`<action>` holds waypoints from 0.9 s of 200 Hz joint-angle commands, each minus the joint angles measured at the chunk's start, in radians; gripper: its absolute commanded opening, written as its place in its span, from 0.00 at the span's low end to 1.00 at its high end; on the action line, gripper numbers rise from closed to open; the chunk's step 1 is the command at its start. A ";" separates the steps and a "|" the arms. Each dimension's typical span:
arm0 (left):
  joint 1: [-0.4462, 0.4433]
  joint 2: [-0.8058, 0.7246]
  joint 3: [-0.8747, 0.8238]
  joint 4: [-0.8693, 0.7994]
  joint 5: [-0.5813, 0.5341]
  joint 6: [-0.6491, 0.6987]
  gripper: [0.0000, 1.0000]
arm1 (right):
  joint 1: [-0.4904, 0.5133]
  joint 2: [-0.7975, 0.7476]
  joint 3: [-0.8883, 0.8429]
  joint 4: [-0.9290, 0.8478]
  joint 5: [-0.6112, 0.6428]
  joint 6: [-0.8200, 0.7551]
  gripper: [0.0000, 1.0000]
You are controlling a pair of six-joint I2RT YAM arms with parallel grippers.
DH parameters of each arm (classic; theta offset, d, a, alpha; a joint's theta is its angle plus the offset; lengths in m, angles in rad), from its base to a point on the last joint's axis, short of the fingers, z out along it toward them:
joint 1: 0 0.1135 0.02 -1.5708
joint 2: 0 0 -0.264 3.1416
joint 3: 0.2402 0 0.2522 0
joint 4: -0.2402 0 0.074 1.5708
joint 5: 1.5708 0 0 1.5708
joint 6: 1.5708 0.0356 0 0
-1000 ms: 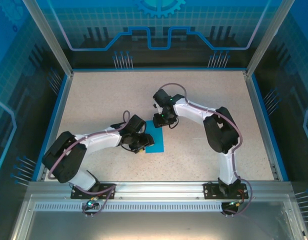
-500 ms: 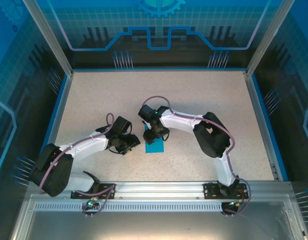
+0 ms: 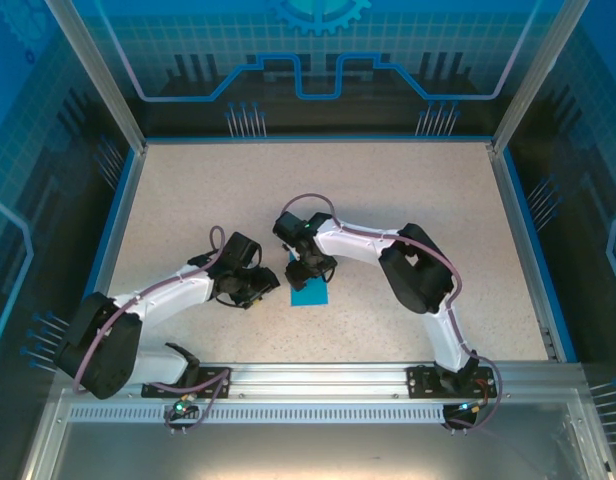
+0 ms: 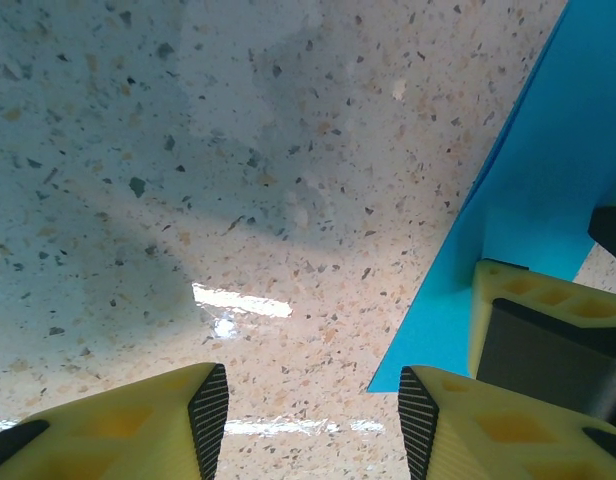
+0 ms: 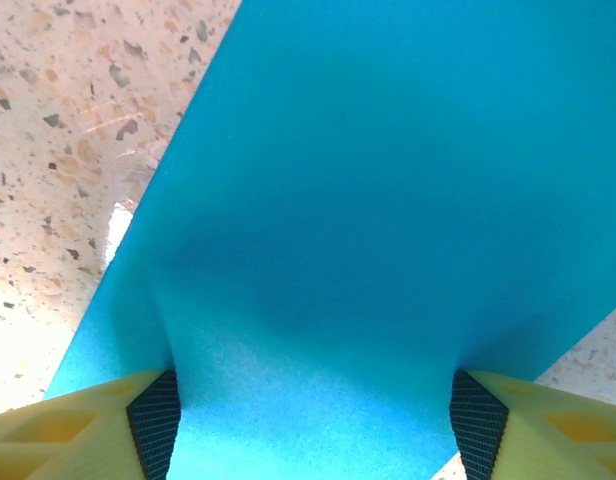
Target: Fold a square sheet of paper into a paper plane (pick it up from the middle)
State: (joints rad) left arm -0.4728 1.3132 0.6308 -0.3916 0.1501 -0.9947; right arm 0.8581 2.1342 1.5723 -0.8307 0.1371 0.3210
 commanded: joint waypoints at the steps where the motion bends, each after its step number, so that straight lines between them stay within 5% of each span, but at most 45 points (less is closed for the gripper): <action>1: 0.009 -0.023 -0.018 -0.024 0.007 0.004 0.53 | 0.012 0.088 -0.022 -0.035 0.037 0.010 0.69; 180: 0.000 0.014 -0.033 0.103 0.120 0.002 0.53 | -0.091 0.047 -0.152 0.072 -0.104 0.010 0.33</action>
State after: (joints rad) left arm -0.4721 1.3098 0.6178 -0.3191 0.2264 -0.9951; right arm 0.7967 2.0968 1.4956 -0.7475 0.0498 0.3317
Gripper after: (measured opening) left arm 0.532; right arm 0.345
